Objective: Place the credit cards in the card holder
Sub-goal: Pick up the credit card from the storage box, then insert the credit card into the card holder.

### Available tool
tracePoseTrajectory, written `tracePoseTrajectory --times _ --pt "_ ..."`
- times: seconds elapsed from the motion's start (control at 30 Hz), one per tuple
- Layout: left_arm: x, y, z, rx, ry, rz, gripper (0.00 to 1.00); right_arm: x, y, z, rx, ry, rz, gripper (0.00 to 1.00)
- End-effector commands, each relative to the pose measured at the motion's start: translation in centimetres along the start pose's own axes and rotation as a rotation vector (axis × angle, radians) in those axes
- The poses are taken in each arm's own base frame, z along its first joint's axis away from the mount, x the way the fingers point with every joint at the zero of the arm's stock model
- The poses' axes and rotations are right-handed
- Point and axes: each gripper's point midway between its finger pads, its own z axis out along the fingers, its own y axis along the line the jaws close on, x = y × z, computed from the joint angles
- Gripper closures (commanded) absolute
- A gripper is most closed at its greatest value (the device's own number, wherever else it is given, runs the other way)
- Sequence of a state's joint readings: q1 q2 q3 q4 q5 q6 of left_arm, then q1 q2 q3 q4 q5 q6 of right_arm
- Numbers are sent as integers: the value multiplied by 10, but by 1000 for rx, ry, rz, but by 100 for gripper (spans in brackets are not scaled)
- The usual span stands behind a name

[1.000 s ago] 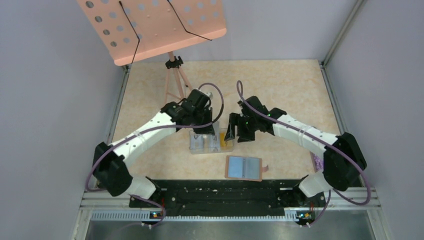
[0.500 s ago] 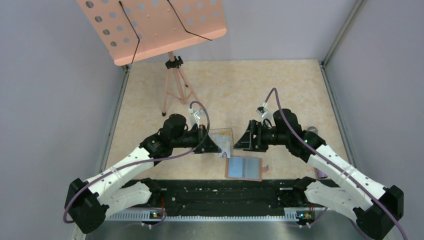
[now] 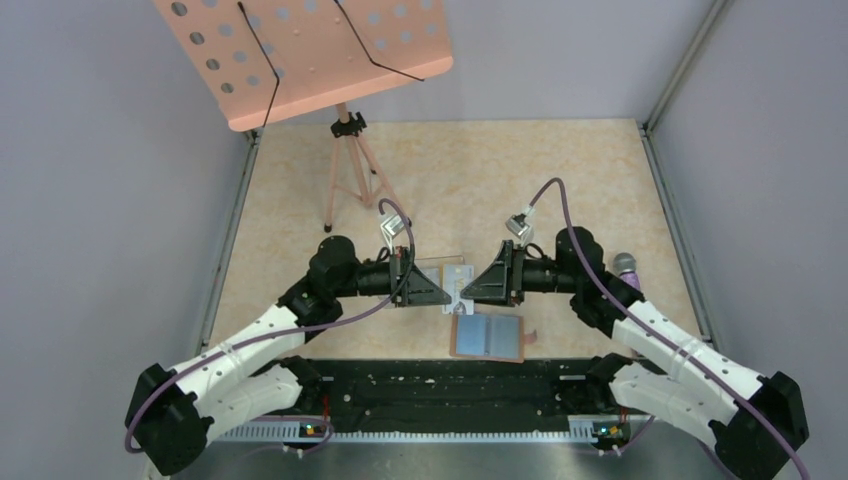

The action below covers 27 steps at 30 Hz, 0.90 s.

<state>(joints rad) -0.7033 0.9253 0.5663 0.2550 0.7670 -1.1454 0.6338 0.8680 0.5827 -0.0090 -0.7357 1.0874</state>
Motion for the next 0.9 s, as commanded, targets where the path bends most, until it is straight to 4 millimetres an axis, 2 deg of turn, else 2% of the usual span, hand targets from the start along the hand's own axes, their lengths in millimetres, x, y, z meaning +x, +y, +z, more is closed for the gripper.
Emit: tracePoseTrajectory --times 0.0,0.17,0.27,0.37,0.43,0.5,0.6,0.7,0.8,0.87 --pt "4 -13 -1 67 14 31 100 -10 32 1 -132 -9 -55 52" --pt "4 -8 -1 56 6 20 100 -8 33 1 -140 8 -51 76" --pt "5 -5 0 50 12 11 100 -8 35 1 -149 11 -50 99" --pt "6 0 0 34 10 4 99 -7 34 0 -144 12 -52 100" --pt "6 6 0 13 4 -1 88 -6 27 1 -112 10 -50 100" --pt "6 15 0 -23 -4 -15 75 -5 12 1 -42 2 -38 100" --pt "10 36 -1 -103 -12 -47 64 -1 -16 -1 86 -5 -24 100" --pt "19 70 -6 -245 -3 -120 60 5 -48 -9 221 -19 -21 100" --pt "32 108 -12 -400 21 -196 60 13 -83 -19 337 -30 -3 100" --pt "38 127 -14 -467 38 -231 60 20 -105 -26 395 -34 19 100"
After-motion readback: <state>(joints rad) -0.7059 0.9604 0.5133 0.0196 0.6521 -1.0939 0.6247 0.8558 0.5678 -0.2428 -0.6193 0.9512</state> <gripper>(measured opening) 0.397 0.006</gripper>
